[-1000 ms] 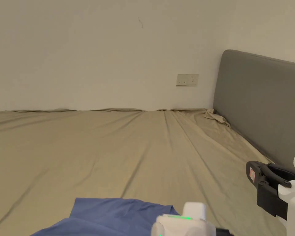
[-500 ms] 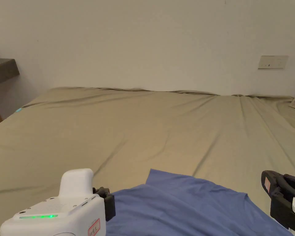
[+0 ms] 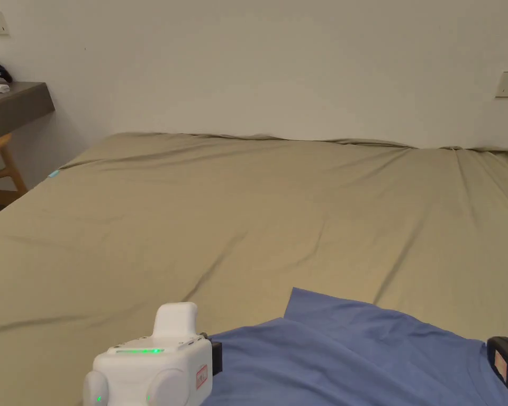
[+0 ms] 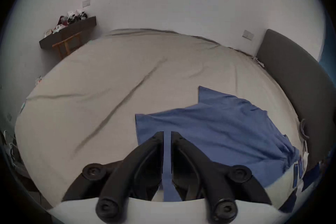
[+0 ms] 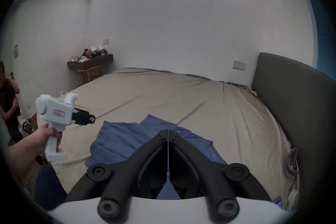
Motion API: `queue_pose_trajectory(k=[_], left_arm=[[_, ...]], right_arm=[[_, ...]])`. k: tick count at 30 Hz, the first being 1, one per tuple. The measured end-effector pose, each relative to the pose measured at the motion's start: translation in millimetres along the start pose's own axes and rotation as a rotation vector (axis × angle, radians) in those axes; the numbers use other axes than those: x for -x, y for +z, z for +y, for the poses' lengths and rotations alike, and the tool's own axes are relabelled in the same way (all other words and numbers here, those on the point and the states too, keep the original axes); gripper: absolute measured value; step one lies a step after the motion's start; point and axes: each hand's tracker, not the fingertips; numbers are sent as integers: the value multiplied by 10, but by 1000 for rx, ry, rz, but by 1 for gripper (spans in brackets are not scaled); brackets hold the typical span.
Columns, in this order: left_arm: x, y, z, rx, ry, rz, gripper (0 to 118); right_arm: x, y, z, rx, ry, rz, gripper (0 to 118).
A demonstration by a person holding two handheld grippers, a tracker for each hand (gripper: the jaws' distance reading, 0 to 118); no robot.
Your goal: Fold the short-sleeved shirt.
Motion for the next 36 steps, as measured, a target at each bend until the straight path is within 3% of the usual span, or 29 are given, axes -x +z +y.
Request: queue_pose_trajectory(k=[5, 6, 7, 8, 9, 10, 15, 18, 19, 20, 21, 22, 24, 25, 27, 29, 30, 32, 33, 34, 35, 36], left_arm=[[117, -834, 95, 105, 65, -2, 7], [143, -964, 92, 118, 89, -11, 14], [157, -1080, 74, 107, 78, -13, 71], [164, -1181, 53, 131, 78, 19, 71], [167, -1291, 24, 167, 58, 43, 88], [181, -1373, -12, 190, 57, 36, 116], [227, -1439, 51, 186, 104, 39, 118], [131, -1519, -89, 292, -24, 109, 118], [72, -1475, -97, 268, -62, 128, 114], [-76, -1177, -13, 230, -46, 106, 95], [-103, -1059, 33, 200, -23, 73, 59], [-112, -976, 73, 196, -2, 66, 1], [56, -954, 104, 200, 197, -141, 1], [66, -866, 126, 211, 233, -199, 1], [34, -634, 182, 161, 221, -211, 1], [-206, -394, 190, 101, 124, -166, 1], [-259, -271, 220, 82, 115, -188, 1], [-248, -54, 302, 66, 130, -257, 1], [-274, 53, 329, 51, 141, -271, 1], [-299, 144, 351, 45, 137, -282, 1], [-323, 234, 366, 35, 131, -291, 1], [-338, 395, 347, 11, 127, -294, 1]], right_arm=[[-160, -158, -121, 68, -5, -50, 4], [-198, -182, -155, 77, -5, -58, 4], [-227, -208, -175, 88, -5, -62, 4], [-250, -236, -192, 97, -8, -68, 4], [-270, -261, -210, 109, -11, -69, 4], [-286, -281, -226, 117, -14, -63, 4], [-284, -390, -271, 126, -37, -30, 4], [-292, -424, -284, 132, -39, -43, 4], [-319, -427, -294, 134, -49, -43, 4], [-360, -433, -310, 141, -57, -49, 4], [-418, -441, -334, 159, -61, -72, 4], [-473, -433, -362, 176, -57, -109, 4], [-660, -424, -461, 203, -65, -197, 4], [-772, -421, -517, 223, -85, -229, 4], [-991, -393, -614, 252, -156, -286, 4], [-1198, -366, -706, 245, -263, -315, 4], [-1314, -378, -769, 251, -305, -289, 11], [-1472, -444, -871, 296, -374, -296, 104], [-1542, -521, -947, 343, -421, -306, 118], [-1583, -579, -1012, 415, -448, -312, 118], [-1600, -637, -1110, 381, -440, -320, 118], [-1631, -734, -1199, 475, -471, -294, 118]])
